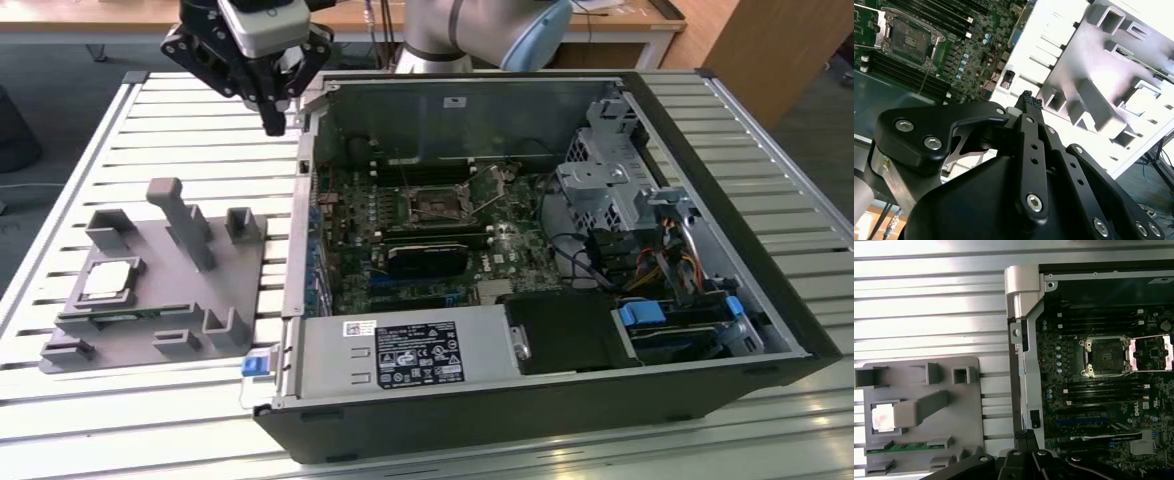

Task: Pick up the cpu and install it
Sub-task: 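Reach for the cpu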

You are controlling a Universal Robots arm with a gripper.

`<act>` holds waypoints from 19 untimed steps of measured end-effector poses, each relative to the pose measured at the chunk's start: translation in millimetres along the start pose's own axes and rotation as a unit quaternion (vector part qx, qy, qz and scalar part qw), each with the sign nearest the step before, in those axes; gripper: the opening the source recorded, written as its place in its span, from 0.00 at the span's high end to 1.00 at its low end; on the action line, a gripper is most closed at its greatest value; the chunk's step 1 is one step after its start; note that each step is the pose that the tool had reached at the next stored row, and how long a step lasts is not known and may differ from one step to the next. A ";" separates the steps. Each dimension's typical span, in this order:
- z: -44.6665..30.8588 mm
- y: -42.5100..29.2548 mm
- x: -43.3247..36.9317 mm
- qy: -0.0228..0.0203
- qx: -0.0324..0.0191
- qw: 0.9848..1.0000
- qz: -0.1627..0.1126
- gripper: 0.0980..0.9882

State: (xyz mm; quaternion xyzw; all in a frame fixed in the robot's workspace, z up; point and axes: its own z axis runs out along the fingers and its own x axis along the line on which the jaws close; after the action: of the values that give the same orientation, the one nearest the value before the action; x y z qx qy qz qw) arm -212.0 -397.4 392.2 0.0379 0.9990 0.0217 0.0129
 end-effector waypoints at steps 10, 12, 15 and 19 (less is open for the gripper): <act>0.3 -1.2 16.2 0.000 0.000 1.000 0.000 0.99; 0.3 -1.4 19.4 0.000 0.000 1.000 0.000 0.99; 0.4 -1.7 23.6 0.000 0.000 1.000 0.000 0.99; 0.5 -2.1 29.0 0.000 0.000 1.000 0.000 0.99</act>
State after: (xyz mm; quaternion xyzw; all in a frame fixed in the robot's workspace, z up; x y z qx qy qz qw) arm -241.0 -397.3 390.9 0.0379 0.9990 0.0217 0.0127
